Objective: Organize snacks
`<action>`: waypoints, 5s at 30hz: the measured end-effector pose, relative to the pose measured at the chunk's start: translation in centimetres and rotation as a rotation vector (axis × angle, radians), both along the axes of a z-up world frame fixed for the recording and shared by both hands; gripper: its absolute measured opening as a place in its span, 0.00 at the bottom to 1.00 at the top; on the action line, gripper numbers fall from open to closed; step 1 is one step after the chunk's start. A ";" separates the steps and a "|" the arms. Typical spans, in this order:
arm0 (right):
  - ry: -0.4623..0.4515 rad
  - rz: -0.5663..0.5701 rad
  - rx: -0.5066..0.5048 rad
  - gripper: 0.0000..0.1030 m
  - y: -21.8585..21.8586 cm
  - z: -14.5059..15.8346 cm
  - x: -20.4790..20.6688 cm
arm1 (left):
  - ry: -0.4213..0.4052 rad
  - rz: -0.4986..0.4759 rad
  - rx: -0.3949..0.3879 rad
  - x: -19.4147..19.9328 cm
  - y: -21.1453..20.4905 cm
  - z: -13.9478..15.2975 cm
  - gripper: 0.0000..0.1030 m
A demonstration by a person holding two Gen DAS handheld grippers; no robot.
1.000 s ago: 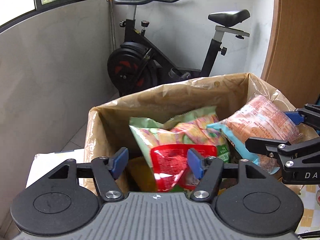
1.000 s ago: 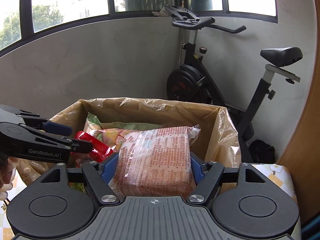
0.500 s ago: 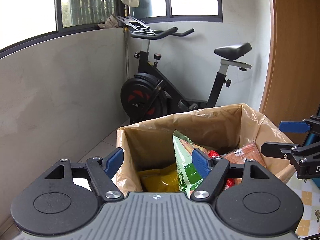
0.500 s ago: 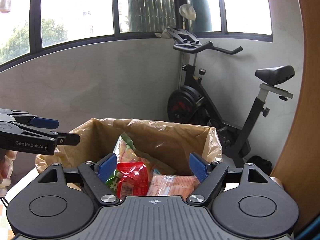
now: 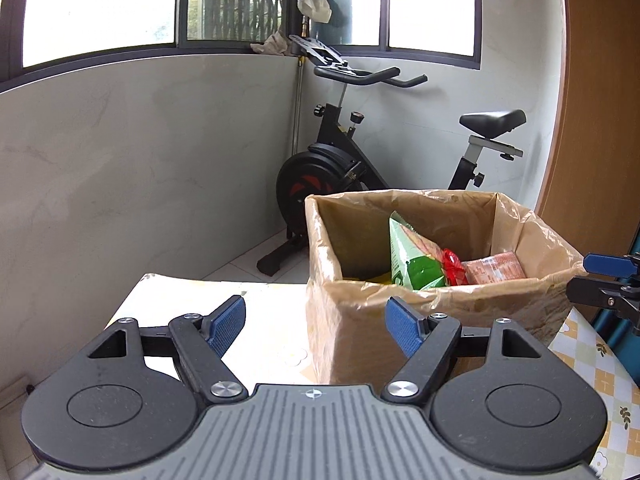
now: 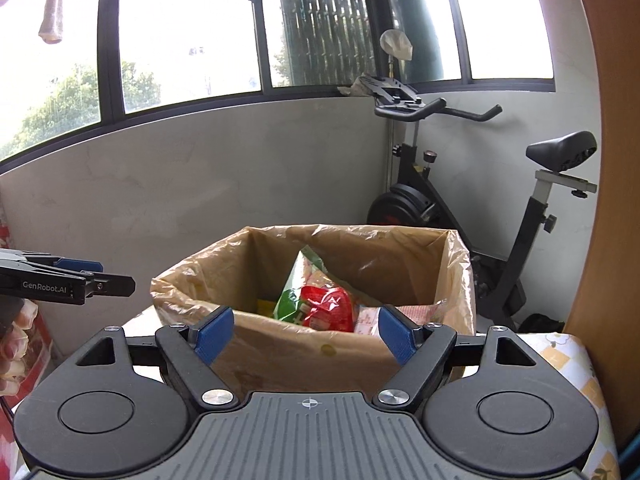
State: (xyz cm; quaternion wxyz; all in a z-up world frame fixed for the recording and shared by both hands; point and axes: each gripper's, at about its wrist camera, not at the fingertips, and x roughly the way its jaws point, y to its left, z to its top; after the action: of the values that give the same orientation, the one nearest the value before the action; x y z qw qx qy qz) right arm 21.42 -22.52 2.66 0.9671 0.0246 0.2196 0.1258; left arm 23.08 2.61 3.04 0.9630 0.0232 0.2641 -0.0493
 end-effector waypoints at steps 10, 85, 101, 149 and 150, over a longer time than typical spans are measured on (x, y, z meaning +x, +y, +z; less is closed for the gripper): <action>0.032 -0.007 -0.028 0.74 0.0 -4.6 -4.2 | -0.033 0.000 0.004 -4.0 0.8 -2.8 0.77; 0.384 0.152 -0.249 0.76 0.5 -19.4 -6.8 | 0.117 -0.027 -0.023 -7.4 -0.3 -13.1 0.77; 0.372 0.074 -0.209 0.49 1.3 -19.2 -7.1 | 0.128 -0.009 -0.033 -7.4 -0.1 -13.6 0.77; 0.267 0.113 -0.159 0.41 1.6 -20.0 -6.3 | 0.218 0.416 -0.600 0.9 4.6 -17.3 0.92; 0.268 0.113 -0.160 0.41 1.6 -20.0 -6.3 | 0.215 0.422 -0.607 1.2 4.8 -17.5 0.92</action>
State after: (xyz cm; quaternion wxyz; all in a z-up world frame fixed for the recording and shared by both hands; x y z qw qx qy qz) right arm 15.16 -20.92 -17.31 0.9195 -0.0484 0.3568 0.1576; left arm 24.30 7.37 -14.49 0.8818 -0.3229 0.3359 0.0721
